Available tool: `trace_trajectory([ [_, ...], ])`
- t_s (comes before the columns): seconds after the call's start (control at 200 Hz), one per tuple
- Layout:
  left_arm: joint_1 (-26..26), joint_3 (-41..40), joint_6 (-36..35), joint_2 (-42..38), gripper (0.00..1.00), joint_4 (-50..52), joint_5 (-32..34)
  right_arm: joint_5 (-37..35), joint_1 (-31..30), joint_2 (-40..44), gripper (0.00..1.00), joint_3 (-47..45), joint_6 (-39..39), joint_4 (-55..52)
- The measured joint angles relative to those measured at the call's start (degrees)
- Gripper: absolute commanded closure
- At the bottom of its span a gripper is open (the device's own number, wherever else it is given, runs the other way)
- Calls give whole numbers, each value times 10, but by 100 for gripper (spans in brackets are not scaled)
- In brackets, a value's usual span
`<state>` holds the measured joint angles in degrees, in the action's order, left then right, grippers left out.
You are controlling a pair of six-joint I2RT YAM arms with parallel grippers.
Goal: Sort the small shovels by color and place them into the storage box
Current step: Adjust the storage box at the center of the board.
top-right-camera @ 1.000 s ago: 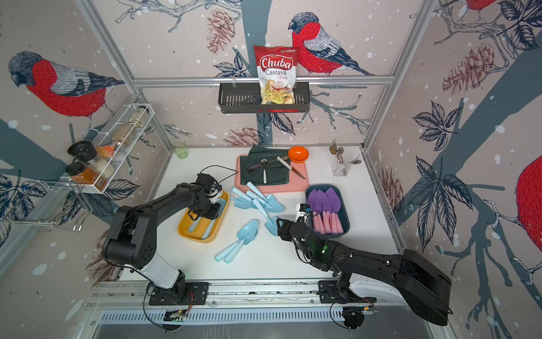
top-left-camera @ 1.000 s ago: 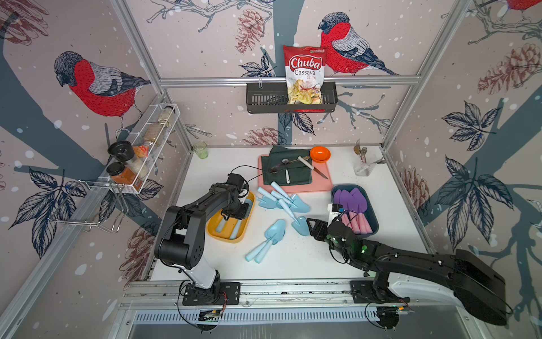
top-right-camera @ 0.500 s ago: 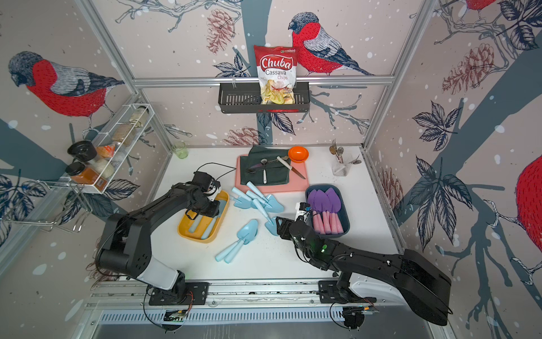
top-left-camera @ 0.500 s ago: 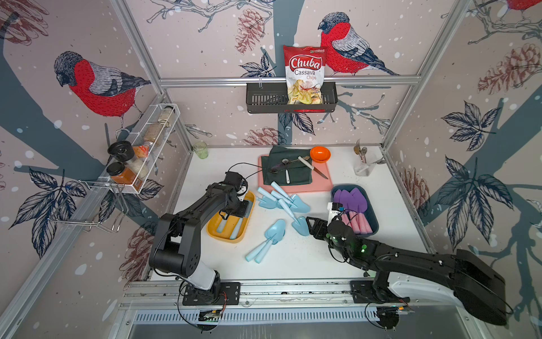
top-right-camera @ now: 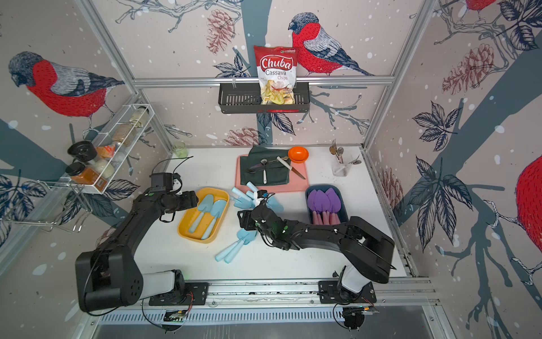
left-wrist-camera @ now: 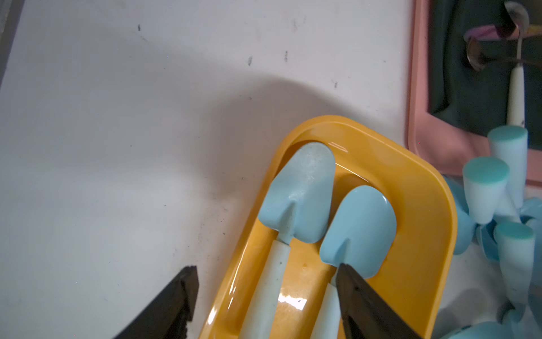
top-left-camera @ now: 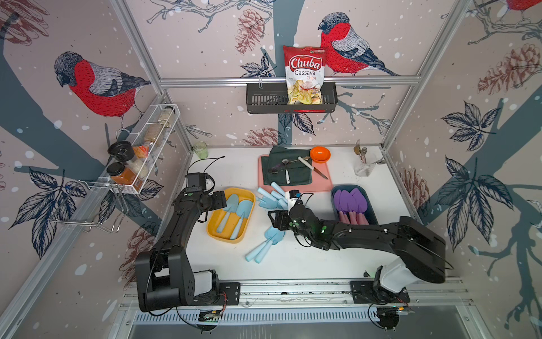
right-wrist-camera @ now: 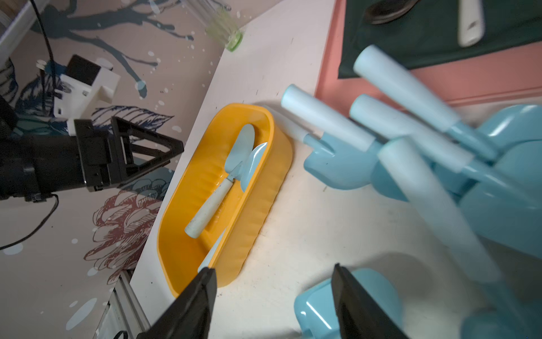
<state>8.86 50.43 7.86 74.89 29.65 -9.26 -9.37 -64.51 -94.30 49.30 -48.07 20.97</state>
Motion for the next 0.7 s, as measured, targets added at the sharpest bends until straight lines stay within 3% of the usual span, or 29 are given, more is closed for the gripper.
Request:
trace_trajectory([
  [0.225, 32, -35, 30, 7, 25, -24, -36, 104, 16, -153, 32, 129, 1, 28],
  [0.7, 33, -33, 43, 40, 26, -24, -107, 207, 69, -276, 34, 245, -3, 42],
])
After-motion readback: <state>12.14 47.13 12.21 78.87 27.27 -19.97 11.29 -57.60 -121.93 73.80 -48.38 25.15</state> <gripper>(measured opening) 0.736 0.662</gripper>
